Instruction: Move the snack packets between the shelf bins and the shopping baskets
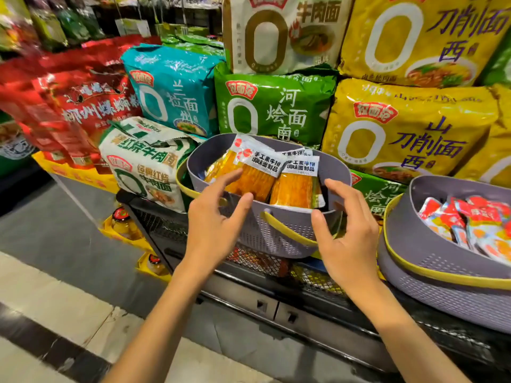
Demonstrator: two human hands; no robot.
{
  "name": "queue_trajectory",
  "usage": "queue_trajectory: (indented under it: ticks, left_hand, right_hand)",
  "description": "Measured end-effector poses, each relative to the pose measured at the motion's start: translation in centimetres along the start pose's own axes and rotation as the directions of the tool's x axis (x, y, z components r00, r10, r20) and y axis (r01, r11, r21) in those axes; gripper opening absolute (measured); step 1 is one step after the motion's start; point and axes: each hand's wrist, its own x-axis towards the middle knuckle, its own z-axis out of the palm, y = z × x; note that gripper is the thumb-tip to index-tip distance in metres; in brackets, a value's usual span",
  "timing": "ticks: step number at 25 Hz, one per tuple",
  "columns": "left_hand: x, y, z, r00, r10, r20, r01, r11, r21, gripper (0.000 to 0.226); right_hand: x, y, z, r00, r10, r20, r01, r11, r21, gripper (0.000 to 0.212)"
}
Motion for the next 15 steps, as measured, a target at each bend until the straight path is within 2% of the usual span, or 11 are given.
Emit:
queue_trajectory:
  ticks: [3,5,8,11,15]
  left_hand:
    - [-4.8,-1.0,-0.2,0.998,0.03,-0.061,-0.03,1.0,0.001,0.029]
    - [-7.7,-2.1,-0.5,0.996,0.04,-0.077,-0.039,0.999,0.015,0.026]
    - [-10.8,-4.6,-1.1,0.98,-0.176,0.091,0.179,0.983,-0.029,0.032]
    - [-13.5,-8.0,-1.9,0.869,-0.376,0.321,0.398,0.918,-0.001,0.041]
    - [-16.4,-12.0,-4.5,0.681,-0.526,0.51,0.596,0.802,0.031,0.043]
  right_hand:
    - [-4.2,-0.1,-0.4,0.996,0.015,0.083,-0.019,0.999,0.038,0.034]
    - [-6.9,0.1,0.1,0.979,0.084,0.188,-0.097,0.993,0.064,0.033]
    - [-10.5,0.5,1.4,0.872,0.261,0.415,-0.288,0.958,0.004,0.038]
    - [-14.0,0.6,3.0,0.736,0.42,0.531,-0.421,0.898,-0.128,0.044]
    - [-18.6,-1.1,5.2,0.639,0.571,0.515,-0.543,0.81,-0.223,0.047]
